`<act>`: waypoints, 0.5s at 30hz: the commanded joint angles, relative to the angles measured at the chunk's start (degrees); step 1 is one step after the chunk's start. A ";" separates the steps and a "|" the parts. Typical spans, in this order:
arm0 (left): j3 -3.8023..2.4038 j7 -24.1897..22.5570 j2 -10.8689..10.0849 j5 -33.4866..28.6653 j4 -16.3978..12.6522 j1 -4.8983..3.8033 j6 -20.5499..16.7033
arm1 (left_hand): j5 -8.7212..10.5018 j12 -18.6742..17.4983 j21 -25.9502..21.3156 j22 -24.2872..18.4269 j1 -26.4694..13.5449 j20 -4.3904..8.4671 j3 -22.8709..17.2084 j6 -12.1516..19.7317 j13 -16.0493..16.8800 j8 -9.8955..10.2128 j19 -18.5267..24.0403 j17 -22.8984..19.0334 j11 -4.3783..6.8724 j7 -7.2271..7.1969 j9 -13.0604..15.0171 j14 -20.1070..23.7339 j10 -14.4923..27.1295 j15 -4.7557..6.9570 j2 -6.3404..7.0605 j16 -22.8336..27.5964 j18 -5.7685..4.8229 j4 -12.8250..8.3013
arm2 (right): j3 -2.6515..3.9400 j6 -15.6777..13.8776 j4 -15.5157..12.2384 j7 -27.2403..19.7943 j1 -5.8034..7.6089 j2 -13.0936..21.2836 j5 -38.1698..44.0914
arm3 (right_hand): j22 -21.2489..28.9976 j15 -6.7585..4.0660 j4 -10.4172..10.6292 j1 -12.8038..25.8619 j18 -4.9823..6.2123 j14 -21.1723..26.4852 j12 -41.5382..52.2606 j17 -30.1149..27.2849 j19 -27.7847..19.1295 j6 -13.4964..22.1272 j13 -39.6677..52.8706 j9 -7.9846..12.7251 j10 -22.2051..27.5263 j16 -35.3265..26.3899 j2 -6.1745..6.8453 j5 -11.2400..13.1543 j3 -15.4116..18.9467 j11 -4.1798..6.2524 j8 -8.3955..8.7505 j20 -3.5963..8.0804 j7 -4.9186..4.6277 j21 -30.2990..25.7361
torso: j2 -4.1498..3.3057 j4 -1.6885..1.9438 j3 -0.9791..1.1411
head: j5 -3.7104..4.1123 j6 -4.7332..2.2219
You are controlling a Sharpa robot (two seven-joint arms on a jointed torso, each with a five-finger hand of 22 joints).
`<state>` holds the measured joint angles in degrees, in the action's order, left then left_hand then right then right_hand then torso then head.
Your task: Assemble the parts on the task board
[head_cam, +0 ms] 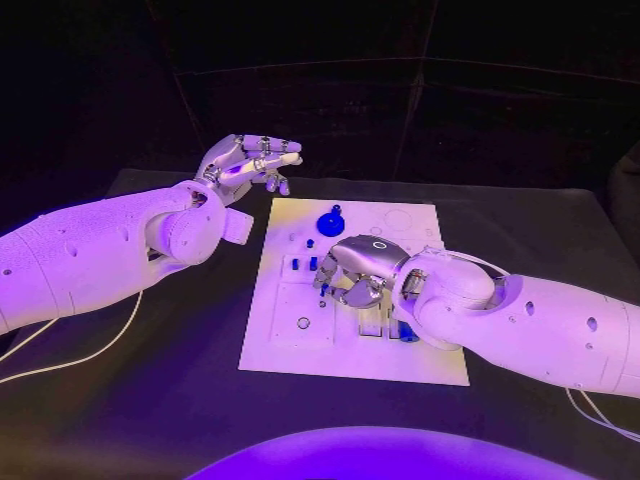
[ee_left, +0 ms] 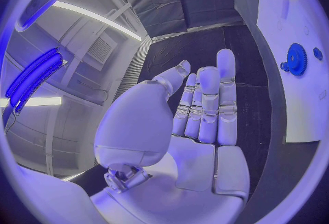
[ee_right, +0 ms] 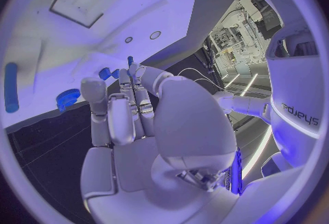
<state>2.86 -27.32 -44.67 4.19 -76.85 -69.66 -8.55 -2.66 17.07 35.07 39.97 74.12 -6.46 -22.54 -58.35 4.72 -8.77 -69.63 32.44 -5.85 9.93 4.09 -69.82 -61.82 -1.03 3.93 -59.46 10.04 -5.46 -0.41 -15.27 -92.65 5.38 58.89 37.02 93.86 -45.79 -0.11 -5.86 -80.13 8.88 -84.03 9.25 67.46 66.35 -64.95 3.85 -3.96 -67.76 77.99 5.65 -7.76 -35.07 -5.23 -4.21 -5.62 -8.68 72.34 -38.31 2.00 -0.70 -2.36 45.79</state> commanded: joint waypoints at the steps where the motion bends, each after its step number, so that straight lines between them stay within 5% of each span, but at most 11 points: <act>1: -0.06 -0.55 0.16 -0.27 -0.05 -0.09 0.76 | -0.12 0.18 -0.20 -0.08 0.32 -0.08 0.31 0.35 0.06 -0.34 0.37 -0.05 -0.02 0.24 -0.09 0.44 0.27 0.08 -0.08 0.18 0.37 0.02 | -0.08 1.61 0.32 -0.47 -0.15 -0.48 1.72 | 0.07 -0.09 -0.16 0.57 -0.66 -1.98 0.14 -0.07 0.10 0.00 0.05 0.02 -0.70 0.05 0.11 -0.29 -0.14 0.55 0.32 -0.12 -0.15 0.20 | 0.05 -0.03 0.00 | -0.31 0.28; 15: -0.06 -0.49 0.33 -0.26 0.12 -0.09 1.02 | -0.12 0.21 -0.25 -0.12 0.31 -0.09 0.36 0.41 0.06 -0.35 0.38 -0.04 -0.05 0.27 -0.10 0.45 0.34 0.06 -0.10 0.16 0.36 0.03 | -0.36 2.63 1.28 -0.15 -0.61 -1.46 3.47 | 0.10 -0.07 -0.20 0.71 -0.66 -1.96 0.13 -0.16 0.06 0.05 0.05 0.03 -0.65 0.01 0.19 -0.40 -0.10 0.53 0.34 -0.13 -0.19 0.20 | 0.03 0.01 -0.02 | -0.85 0.90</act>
<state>2.85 -27.32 -44.43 4.18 -76.71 -69.66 -8.31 -2.66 17.07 35.07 39.90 74.12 -6.46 -22.54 -58.15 4.72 -8.77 -69.63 32.44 -5.85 10.13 4.05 -69.82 -61.82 -1.03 3.93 -59.46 9.77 -5.46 -0.76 -13.40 -91.37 5.35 58.23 35.64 95.93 -45.78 -0.11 -5.86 -79.84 8.88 -84.03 9.24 67.40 66.35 -64.95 3.86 -3.96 -67.77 77.99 5.95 -7.99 -35.06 -5.21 -4.21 -5.63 -8.68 72.33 -38.27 1.97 -0.71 -3.14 46.61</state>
